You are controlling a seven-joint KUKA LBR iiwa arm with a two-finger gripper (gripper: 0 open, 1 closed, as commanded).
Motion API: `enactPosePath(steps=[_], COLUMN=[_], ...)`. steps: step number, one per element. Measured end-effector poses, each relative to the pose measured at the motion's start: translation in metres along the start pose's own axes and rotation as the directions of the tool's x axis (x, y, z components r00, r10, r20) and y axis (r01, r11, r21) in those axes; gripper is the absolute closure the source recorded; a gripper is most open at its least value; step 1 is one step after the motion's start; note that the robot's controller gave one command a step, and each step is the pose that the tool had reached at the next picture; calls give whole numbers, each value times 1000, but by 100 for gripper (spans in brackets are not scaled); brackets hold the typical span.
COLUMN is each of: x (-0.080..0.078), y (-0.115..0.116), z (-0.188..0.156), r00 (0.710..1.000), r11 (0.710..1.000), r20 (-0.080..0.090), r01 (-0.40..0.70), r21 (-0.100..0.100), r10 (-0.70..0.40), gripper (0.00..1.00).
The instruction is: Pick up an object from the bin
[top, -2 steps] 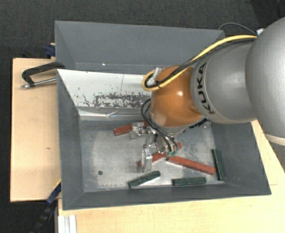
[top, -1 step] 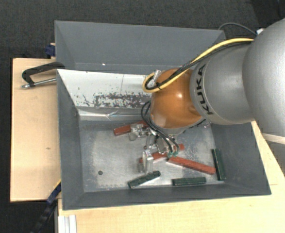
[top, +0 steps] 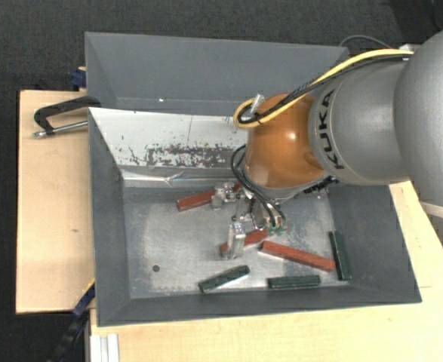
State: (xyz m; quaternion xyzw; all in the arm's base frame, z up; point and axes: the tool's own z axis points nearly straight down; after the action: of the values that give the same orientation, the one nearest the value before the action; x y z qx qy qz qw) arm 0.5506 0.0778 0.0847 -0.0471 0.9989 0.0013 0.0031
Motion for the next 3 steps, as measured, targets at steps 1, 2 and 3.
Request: enactPosePath(steps=[1, 2, 3], x=[23, 31, 30], y=[-50, -100, -100], z=[-4, 13, 13], r00=[1000, 999, 999], r11=[1000, 999, 999], r20=[-5, -6, -6], r01=[-10, 35, 34], r21=[1, 1, 1], r10=[10, -35, -34], gripper=[0, 100, 100])
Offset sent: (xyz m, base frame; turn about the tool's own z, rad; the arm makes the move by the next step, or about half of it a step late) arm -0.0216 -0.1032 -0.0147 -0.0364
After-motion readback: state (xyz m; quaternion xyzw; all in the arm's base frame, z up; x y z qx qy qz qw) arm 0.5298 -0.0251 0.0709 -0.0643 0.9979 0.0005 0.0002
